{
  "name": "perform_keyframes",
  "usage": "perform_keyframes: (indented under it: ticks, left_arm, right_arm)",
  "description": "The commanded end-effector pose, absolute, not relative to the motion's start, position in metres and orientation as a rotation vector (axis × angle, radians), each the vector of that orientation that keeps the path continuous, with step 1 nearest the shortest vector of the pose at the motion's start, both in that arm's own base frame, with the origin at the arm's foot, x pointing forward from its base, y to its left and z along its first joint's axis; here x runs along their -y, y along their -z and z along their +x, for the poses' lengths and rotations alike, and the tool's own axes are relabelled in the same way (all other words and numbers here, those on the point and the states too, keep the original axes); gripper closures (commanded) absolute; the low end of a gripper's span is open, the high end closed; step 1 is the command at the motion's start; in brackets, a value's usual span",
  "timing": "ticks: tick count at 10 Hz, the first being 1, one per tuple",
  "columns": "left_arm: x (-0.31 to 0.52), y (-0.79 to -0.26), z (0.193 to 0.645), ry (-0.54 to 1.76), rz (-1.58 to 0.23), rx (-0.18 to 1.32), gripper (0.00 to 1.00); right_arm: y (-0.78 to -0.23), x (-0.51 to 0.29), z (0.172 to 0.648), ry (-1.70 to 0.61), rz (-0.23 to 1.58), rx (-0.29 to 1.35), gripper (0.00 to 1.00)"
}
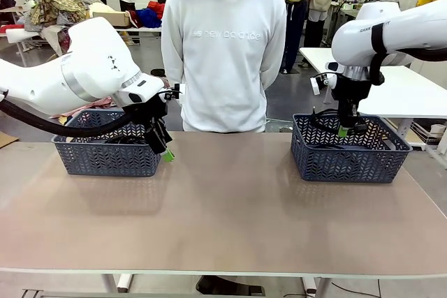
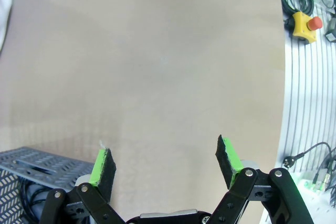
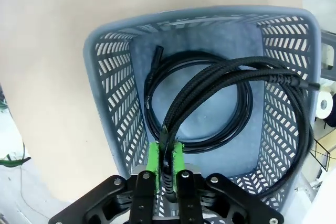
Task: Organize the cables according to human instructions.
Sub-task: Pick up a bundle of cables and place it in the basket indicated by the human.
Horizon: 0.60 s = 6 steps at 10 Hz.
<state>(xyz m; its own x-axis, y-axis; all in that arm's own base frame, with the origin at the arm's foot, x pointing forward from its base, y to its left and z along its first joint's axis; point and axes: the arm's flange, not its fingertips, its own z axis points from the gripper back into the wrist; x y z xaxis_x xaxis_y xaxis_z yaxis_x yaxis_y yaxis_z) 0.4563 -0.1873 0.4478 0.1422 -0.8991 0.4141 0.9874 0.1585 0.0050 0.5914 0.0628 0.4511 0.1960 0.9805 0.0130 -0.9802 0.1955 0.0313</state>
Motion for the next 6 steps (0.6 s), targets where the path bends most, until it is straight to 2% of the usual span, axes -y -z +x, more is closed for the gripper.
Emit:
perform_keyframes:
  ticks: [1, 2, 3, 4, 5, 6]
  left_arm:
    - [0.1850, -0.4480, 0.4561, 1.393, -0.297, 0.358, 0.00]
    - [0.1850, -0.4480, 0.4561, 1.393, -0.297, 0.358, 0.00]
    - [0.1850, -0.4480, 0.4561, 1.393, -0.297, 0.358, 0.00]
    - [0.1850, -0.4480, 0.4561, 1.393, -0.297, 0.358, 0.00]
    - [0.1850, -0.4480, 0.4561, 1.393, -0.297, 0.358, 0.00]
    - [0.1850, -0.4480, 0.4561, 1.393, -0.297, 0.358, 0.00]
  right_arm:
    - [-0.4503, -0.0584, 0.5867, -1.388, 0.035, 0.006, 0.69]
    - [-0.4495, -0.0586, 0.5872, -1.380, 0.032, 0.002, 0.49]
    - [-0.4505, -0.0589, 0.5872, -1.375, 0.032, 0.004, 0.65]
    - [-0.4533, -0.0599, 0.5875, -1.370, 0.036, 0.008, 0.29]
    - [-0.4557, -0.0615, 0.5882, -1.364, 0.034, 0.004, 0.45]
    - [-0.4577, -0.0632, 0.5890, -1.357, 0.034, -0.001, 0.09]
